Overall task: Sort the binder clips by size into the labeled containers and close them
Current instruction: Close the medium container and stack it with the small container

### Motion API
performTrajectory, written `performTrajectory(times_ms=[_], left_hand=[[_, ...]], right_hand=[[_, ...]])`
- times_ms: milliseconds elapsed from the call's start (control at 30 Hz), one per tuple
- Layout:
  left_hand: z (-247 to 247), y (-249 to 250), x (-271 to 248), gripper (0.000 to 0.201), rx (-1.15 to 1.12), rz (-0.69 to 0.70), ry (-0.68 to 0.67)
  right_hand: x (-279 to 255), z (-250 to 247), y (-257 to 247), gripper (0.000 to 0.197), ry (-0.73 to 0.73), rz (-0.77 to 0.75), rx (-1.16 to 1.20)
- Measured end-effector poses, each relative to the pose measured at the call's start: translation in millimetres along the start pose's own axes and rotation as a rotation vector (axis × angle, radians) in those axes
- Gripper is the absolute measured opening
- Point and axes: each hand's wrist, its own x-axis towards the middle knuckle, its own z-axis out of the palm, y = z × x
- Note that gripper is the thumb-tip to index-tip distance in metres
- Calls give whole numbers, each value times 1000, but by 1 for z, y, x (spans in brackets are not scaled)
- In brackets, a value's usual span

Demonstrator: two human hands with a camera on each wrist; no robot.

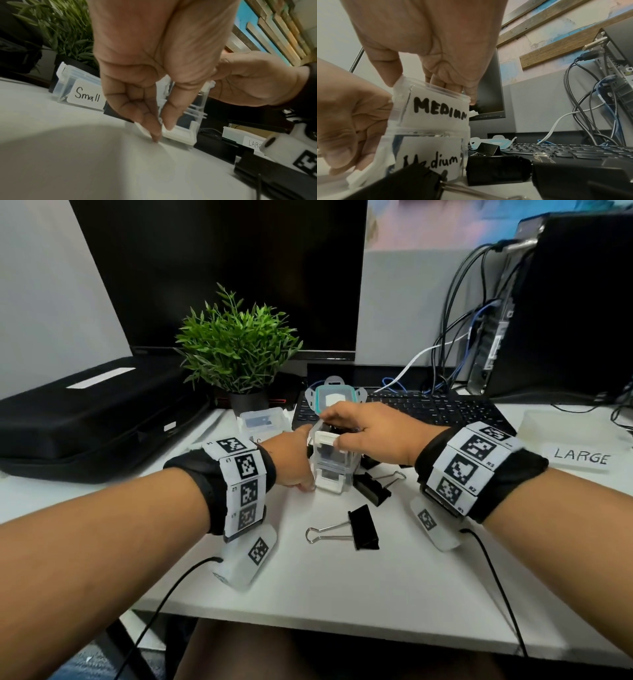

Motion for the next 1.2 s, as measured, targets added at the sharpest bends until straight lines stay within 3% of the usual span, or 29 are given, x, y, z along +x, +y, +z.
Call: performTrajectory(times_ms=[233, 433, 767, 1000, 1100, 1200], left_hand=[[0, -4, -3, 75, -250, -27, -39], [-4, -3, -8, 85, -367, -9, -3], [-6, -2, -8, 51, -101, 147, 165], [-14, -3, -14, 65, 340, 265, 338], [-19, -4, -17, 61, 599, 329, 437], [-21, -3, -20, 57, 694, 362, 476]], right_hand=[[-2, 0, -4, 46, -3, 11, -8], [-3, 0, -4, 44, 9, 7, -35], [-3, 0, -7, 40, 15, 18, -33], [-5, 0, -7, 37, 22, 12, -26], [-4, 0, -6, 39, 18, 16, 8], [-1, -1, -3, 44, 6, 26, 38]])
